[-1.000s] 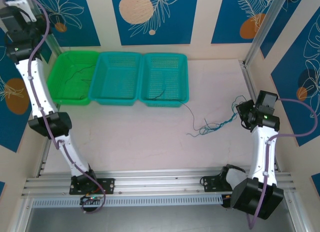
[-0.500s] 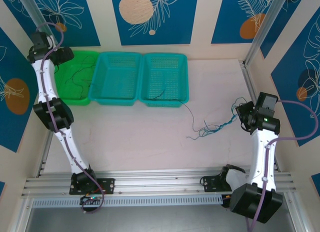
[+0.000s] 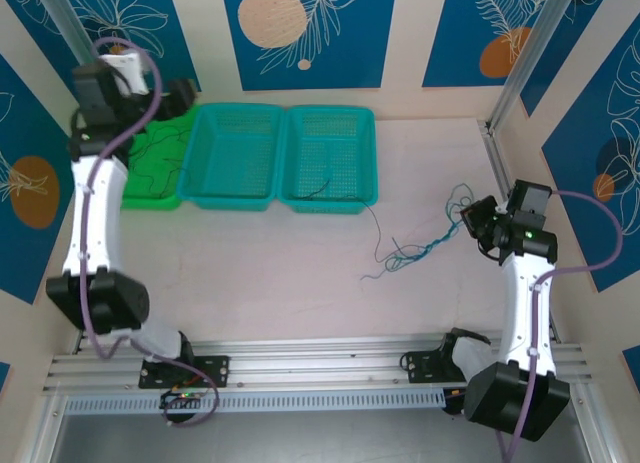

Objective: Untangle the cables

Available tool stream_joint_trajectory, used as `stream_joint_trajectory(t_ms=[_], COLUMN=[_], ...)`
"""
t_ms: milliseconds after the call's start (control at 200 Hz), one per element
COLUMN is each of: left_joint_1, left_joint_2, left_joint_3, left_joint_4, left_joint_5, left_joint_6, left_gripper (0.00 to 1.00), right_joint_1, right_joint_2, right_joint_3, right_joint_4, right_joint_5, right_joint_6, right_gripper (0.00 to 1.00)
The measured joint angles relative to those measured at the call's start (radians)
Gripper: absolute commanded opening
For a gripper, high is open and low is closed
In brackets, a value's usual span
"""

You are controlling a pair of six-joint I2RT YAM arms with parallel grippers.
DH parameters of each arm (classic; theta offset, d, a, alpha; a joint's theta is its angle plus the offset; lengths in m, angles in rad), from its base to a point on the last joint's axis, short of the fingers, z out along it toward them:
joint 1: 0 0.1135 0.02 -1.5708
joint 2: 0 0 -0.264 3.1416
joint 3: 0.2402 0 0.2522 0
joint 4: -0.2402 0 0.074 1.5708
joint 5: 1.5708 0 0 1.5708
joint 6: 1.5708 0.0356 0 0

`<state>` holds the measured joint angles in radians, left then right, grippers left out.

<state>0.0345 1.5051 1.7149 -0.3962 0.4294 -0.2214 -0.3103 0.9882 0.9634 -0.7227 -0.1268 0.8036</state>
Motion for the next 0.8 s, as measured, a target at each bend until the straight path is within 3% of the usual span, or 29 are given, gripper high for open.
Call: stream_joint_trajectory(t_ms=[170, 270, 355, 480, 575, 720, 800], left_joint_1=[-0.388, -0.588, -0.701, -0.789, -0.805, -0.812, -0.815], left_joint_2=[-0.221, -0.243, -0.200, -0.100, -0.017, 0.154, 0.244], left_joint_3=[-0.352, -0.495, -0.555, -0.581, -0.579, -0.447, -0.352], left_joint_4=[0.217, 0.286, 0.311, 0.374, 0.468, 0.529, 0.543], left_joint_5=[0.089, 0.125, 0.148, 0.170, 0.217, 0.322, 0.382], left_joint_6=[0.153, 0.281, 0.363, 0.413, 0.365, 0.217, 0.156], left_gripper=[0.97, 0.96, 0.95, 0.94, 0.90, 0.68, 0.64], right_joint_1=[0.046, 0.074, 0.102, 0.154, 0.204, 0.267, 0.286], right_joint_2=[0.016, 0.014, 0.000, -0.033, -0.057, -0.078, -0.080], right_joint_3=[0.076, 0.132, 0.165, 0.188, 0.203, 0.215, 0.216], right_joint_4=[-0.015, -0.028, -0.031, -0.031, -0.029, -0.023, -0.023], right_joint_5=[-0.048, -0.060, -0.070, -0.093, -0.108, -0.123, -0.128], right_joint_6=[-0.049, -0.075, -0.094, -0.120, -0.142, -0.171, -0.177], right_gripper=[0.00, 0.00, 0.00, 0.00, 0.00, 0.00, 0.00])
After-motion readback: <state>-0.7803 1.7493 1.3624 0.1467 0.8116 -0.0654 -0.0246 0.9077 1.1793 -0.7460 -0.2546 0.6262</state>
